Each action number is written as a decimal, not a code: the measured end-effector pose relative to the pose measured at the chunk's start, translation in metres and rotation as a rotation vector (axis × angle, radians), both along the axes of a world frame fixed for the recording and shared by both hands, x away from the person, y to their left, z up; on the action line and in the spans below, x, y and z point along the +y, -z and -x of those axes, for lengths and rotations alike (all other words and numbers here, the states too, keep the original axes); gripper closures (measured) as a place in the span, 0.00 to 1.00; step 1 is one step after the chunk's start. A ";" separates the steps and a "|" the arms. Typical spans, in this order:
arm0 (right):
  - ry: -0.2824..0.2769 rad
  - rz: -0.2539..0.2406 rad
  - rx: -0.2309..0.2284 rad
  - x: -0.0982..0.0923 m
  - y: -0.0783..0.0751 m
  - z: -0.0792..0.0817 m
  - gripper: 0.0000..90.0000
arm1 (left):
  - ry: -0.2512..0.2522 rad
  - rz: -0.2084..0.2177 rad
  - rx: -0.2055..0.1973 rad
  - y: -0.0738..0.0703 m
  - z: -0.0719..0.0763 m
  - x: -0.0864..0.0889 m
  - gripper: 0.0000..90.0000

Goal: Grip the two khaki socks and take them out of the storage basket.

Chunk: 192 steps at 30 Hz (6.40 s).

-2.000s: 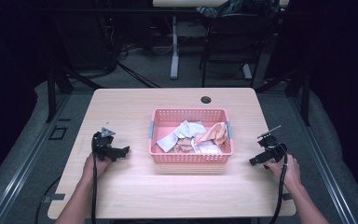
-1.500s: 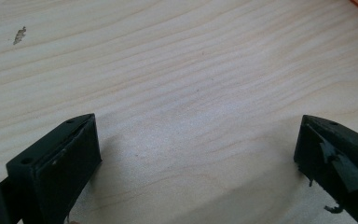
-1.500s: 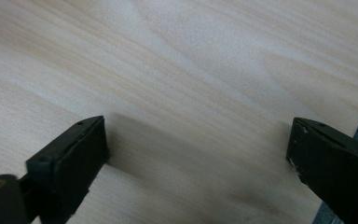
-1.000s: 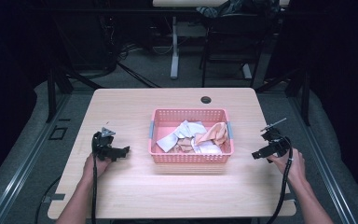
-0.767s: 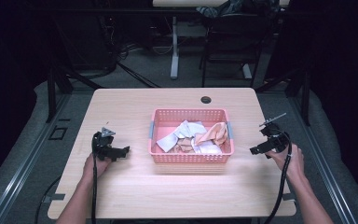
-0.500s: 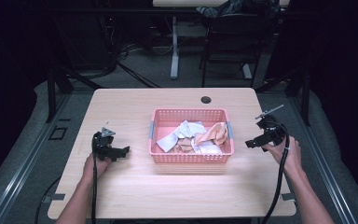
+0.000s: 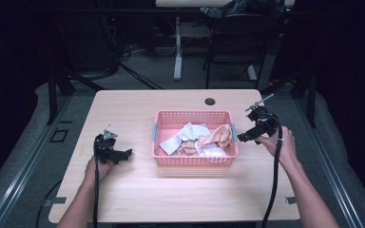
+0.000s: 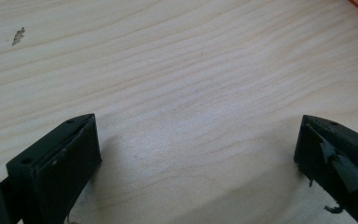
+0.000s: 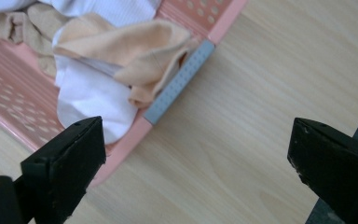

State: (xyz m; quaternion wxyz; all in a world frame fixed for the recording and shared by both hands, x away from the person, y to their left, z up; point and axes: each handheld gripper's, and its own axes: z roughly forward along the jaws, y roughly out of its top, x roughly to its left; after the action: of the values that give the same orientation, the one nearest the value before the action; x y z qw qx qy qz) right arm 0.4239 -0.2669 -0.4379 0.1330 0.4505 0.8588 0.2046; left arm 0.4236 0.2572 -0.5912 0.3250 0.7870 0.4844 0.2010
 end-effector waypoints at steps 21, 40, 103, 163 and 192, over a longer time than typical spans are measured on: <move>-0.120 0.019 0.055 0.074 0.009 -0.049 0.13 | 0.000 0.000 -0.004 0.000 0.000 0.000 0.00; -0.103 0.146 0.121 0.105 0.054 -0.072 0.19 | 0.000 0.001 -0.004 0.000 0.000 0.000 0.00; -0.110 0.011 -0.092 0.077 -0.058 -0.030 0.96 | -0.002 0.004 -0.004 0.000 0.000 0.000 0.00; 0.203 -0.028 -0.072 -0.082 -0.033 -0.001 0.96 | -0.003 0.004 -0.004 0.000 0.000 0.000 0.00; 0.274 0.027 0.227 -0.103 0.090 -0.012 0.95 | -0.003 0.004 -0.004 0.000 0.000 0.000 0.00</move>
State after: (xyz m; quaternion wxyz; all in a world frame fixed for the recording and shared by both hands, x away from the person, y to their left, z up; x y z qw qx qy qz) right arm 0.4357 -0.3699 -0.5284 0.0677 0.5818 0.8014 0.1208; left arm 0.4235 0.2569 -0.5915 0.3270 0.7853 0.4854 0.2021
